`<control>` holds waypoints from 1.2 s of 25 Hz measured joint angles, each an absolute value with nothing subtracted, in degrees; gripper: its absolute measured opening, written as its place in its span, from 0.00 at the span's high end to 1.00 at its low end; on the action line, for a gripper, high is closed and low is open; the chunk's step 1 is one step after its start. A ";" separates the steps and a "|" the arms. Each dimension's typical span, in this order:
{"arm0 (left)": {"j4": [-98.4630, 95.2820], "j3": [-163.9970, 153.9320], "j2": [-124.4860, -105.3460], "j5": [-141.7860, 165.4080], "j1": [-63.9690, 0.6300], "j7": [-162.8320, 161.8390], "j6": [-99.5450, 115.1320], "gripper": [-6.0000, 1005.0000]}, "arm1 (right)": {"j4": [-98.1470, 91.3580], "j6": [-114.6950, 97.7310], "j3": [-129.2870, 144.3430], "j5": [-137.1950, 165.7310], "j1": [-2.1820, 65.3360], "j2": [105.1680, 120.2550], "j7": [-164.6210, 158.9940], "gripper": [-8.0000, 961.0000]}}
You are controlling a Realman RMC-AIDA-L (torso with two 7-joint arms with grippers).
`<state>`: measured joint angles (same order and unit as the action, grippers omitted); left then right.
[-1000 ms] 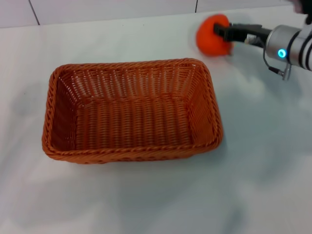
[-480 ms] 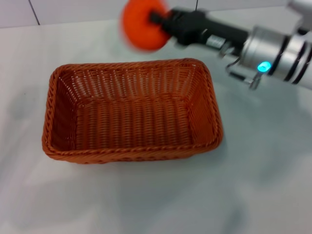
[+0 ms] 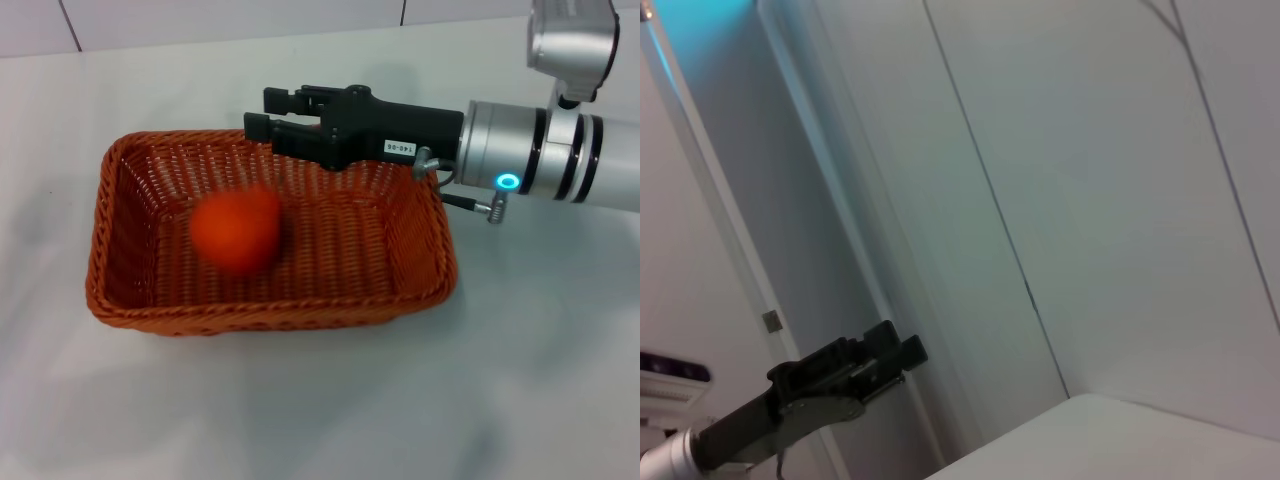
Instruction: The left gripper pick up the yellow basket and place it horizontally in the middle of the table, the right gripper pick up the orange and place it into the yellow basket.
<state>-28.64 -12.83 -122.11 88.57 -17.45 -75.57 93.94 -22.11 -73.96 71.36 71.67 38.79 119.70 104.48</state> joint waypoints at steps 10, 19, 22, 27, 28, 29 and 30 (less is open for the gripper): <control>-24.64 -12.31 -122.80 85.84 -19.12 -67.38 94.21 0.48 | -22.05 -73.95 67.39 61.50 32.09 119.78 110.37 0.34; -8.23 -11.88 -124.08 69.68 -18.06 -40.59 98.90 0.48 | -16.52 -73.50 54.53 44.67 27.65 119.63 131.30 0.05; -2.75 -9.94 -124.19 67.09 -17.98 -31.39 101.05 0.48 | -15.46 -73.39 49.59 41.87 27.36 119.62 139.24 0.03; 0.28 -8.00 -124.28 66.79 -18.18 -26.56 101.87 0.48 | -14.23 -73.12 44.30 40.95 26.93 119.55 148.24 0.03; 0.41 -8.01 -124.30 66.78 -18.19 -26.54 101.85 0.48 | -14.10 -73.12 43.63 40.95 26.87 119.47 148.92 0.03; 0.52 -7.99 -124.31 66.75 -18.19 -26.53 101.72 0.48 | -14.06 -73.12 43.05 40.94 26.81 119.44 149.09 0.03; 0.57 -7.98 -124.32 66.72 -18.21 -26.52 101.54 0.48 | -14.03 -73.09 42.40 40.94 26.74 119.45 149.19 0.03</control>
<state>0.57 -7.98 -124.32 66.72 -18.21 -26.52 101.54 -14.03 -73.09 42.40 40.94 26.74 119.45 149.19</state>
